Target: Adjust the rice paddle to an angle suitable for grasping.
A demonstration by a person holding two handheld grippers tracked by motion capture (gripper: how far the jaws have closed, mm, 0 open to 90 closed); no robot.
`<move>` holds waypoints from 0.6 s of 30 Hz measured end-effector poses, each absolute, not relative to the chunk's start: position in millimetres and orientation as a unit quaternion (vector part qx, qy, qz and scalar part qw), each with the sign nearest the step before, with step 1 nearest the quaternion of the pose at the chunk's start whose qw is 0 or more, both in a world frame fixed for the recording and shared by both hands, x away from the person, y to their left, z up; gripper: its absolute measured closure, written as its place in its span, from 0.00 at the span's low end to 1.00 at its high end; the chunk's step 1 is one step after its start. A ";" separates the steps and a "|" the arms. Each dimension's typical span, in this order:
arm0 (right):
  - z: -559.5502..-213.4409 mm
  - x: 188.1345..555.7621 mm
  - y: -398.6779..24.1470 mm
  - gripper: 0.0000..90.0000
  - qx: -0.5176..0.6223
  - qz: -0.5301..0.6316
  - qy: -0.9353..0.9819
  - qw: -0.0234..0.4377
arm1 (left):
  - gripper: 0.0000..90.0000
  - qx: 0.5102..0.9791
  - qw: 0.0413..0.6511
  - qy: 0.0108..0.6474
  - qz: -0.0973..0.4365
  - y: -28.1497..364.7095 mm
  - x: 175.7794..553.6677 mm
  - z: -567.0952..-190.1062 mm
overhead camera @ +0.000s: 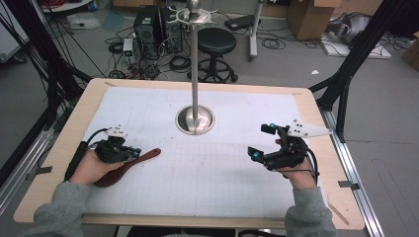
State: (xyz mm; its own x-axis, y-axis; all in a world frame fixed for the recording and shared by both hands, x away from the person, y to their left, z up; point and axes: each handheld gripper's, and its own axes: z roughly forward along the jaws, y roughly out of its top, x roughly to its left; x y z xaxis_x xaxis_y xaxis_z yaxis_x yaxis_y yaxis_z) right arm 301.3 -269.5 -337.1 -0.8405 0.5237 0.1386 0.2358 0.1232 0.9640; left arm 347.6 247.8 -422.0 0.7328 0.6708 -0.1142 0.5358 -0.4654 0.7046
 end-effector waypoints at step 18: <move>-337.6 301.4 -268.3 0.00 0.258 0.608 0.741 0.118 | 0.46 0.877 0.377 0.287 0.074 248.6 322.8 -395.5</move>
State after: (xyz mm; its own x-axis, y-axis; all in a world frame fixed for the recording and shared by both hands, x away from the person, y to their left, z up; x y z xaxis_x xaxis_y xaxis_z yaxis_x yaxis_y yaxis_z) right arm 301.4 -268.3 -337.6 -0.8384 0.5271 0.1384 0.2390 0.1272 0.9627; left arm 322.8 248.6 -395.5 0.8239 0.5599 -0.0871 0.4482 -0.5499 0.7047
